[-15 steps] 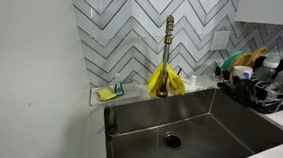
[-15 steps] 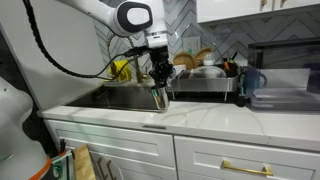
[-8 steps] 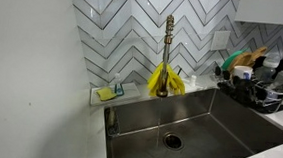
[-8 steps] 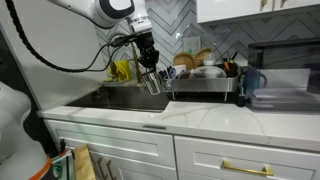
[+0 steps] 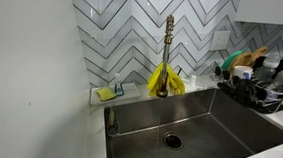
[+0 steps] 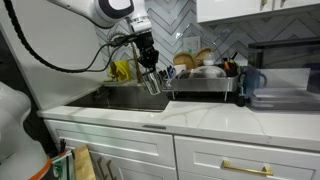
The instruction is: Put the contents of the silver cup into the sink
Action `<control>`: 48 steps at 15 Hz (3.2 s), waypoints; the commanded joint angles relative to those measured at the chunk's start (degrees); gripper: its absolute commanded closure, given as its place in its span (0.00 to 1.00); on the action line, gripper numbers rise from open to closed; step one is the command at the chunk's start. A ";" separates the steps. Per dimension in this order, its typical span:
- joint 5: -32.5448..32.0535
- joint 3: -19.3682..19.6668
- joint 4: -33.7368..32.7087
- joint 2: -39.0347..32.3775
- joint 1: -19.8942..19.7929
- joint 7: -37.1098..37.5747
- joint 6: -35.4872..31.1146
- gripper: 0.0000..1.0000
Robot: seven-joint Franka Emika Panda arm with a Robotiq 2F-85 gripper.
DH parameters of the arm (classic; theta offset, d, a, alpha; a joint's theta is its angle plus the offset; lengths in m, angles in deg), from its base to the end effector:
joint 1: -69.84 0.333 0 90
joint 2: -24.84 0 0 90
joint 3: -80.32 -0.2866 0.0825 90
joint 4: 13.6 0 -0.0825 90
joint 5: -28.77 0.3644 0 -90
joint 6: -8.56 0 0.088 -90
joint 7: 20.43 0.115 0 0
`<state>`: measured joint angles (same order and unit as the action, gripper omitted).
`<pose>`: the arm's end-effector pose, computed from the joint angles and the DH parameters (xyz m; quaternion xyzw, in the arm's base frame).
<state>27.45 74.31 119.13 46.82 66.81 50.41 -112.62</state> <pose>0.4462 0.0244 0.4796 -0.8277 0.5531 -0.0899 0.0297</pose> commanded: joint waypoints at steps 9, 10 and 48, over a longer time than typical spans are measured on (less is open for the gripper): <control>-6.91 -8.84 -6.01 -1.03 2.23 4.73 7.90 0.99; -8.54 -10.13 -6.94 -1.09 2.54 6.06 9.87 0.99; -85.64 -19.90 -16.91 -17.82 23.41 28.01 30.56 0.99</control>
<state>-54.36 53.60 101.13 28.93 88.68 77.98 -83.87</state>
